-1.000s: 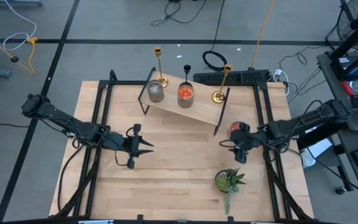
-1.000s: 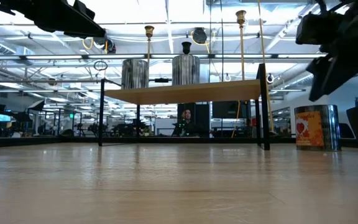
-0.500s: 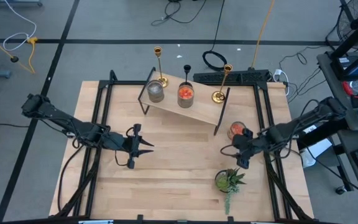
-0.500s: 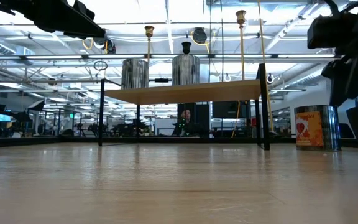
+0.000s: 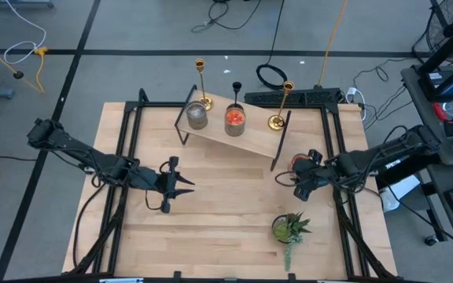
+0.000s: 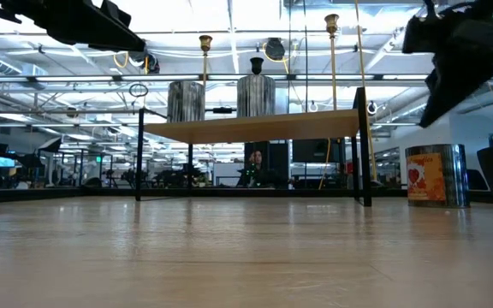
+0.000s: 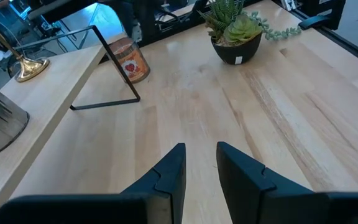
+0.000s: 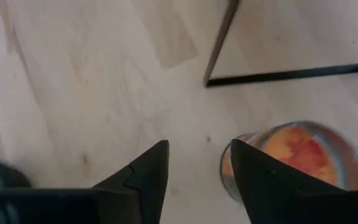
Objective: Pick & Place candle stick holders
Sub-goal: Put the orange scented candle holder on the shelf align with the other orange scented candle
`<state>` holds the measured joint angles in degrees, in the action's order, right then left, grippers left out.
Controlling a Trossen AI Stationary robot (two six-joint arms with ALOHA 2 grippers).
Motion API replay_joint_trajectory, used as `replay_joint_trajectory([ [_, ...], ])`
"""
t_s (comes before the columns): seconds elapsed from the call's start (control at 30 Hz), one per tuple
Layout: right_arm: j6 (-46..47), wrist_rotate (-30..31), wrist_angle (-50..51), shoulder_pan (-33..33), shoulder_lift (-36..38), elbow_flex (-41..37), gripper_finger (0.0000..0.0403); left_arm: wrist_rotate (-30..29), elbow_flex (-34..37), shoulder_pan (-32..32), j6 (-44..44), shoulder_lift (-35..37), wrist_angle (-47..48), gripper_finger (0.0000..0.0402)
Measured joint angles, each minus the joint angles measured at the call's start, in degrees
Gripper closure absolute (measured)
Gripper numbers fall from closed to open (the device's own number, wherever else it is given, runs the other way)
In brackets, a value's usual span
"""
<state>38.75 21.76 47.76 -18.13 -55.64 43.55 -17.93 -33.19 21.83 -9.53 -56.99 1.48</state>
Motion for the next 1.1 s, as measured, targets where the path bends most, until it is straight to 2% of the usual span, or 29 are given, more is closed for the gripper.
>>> replay_joint_trajectory([
  [0.2, -1.8, 0.7, 1.2, 3.7, -0.1, 1.6, 0.0238, 0.0, 0.0, 0.0, -0.9, 0.0, 0.1, 0.0304],
  [0.33, 1.5, -2.7, 4.0, 6.4, -1.8, 1.0, 0.0238, 0.0, 0.0, 0.0, -0.9, 0.0, 1.0, 0.0304],
  [0.5, 5.5, -4.0, 8.2, 8.7, -4.8, 1.0, 0.0238, 0.0, 0.0, 0.0, -0.6, 0.0, 3.2, 0.0304],
  [0.77, 5.6, -3.4, 7.8, 11.4, -7.4, 1.0, 0.0238, 0.0, 1.1, 0.0, 1.1, 0.0, 3.5, 0.0304],
  [0.9, 5.6, -5.1, 7.8, 12.5, -8.6, 1.0, 0.0240, 0.0, 2.2, 0.0, 2.0, 0.0, 3.4, 0.0304],
  [1.1, 6.8, -6.0, 7.6, 13.5, -11.3, 1.0, 0.0273, 0.0, 4.3, 0.0, 3.7, 0.0, 1.8, 0.0304],
])
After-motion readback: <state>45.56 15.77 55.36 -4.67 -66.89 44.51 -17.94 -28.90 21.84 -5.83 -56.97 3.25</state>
